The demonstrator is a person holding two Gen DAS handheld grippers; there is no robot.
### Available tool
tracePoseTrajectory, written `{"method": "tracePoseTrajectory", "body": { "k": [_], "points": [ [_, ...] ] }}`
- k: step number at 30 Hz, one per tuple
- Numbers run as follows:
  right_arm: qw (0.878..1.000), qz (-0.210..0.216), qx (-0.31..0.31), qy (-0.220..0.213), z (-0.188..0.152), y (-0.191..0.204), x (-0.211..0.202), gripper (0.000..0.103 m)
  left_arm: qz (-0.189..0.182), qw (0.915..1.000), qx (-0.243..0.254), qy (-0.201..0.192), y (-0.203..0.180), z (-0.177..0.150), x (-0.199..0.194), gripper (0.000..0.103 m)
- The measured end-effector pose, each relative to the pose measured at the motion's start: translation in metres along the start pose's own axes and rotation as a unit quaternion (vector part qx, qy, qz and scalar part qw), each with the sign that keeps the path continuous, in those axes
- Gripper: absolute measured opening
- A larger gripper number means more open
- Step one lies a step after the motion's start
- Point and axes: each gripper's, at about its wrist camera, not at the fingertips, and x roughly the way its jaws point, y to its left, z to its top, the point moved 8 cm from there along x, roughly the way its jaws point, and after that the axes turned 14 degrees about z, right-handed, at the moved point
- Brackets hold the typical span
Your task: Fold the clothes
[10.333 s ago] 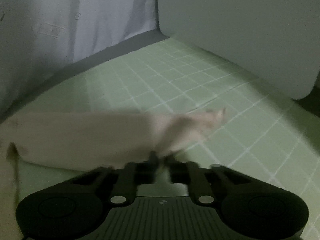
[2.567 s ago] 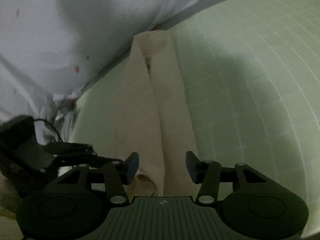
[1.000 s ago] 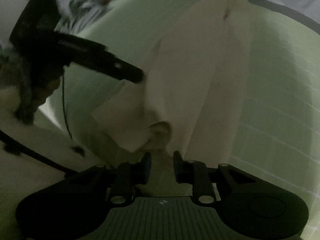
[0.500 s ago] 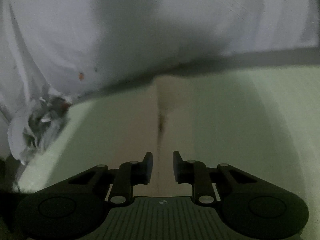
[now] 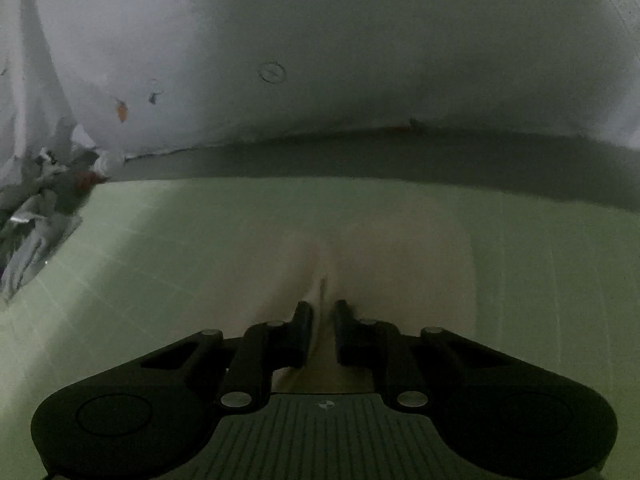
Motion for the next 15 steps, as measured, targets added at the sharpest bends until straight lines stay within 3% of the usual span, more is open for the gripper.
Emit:
{"method": "tracePoseTrajectory", "body": {
  "k": [2,5,7,12,15],
  "points": [
    [1.0,0.001,-0.005,0.003,-0.001,-0.002,-0.002,0.016,0.0,0.9999,-0.016,0.002,0.002,-0.002,0.0,0.081],
    [1.0,0.014,0.016,-0.008,-0.005,-0.004,-0.019,0.032,0.004,0.9997,-0.025,0.001,0.003,-0.005,0.001,0.081],
    [0.999,0.017,0.035,-0.027,-0.009,-0.001,-0.034,0.059,0.006,0.9998,-0.018,0.002,-0.005,-0.001,0.005,0.081],
    [0.999,-0.007,0.034,-0.013,-0.046,0.006,-0.065,0.061,-0.021,0.9998,0.002,0.004,-0.016,0.003,0.02,0.082],
    [0.999,-0.026,0.041,0.006,-0.087,0.019,-0.09,0.061,-0.024,0.9992,0.033,-0.005,-0.021,0.007,0.024,0.083]
  ]
}}
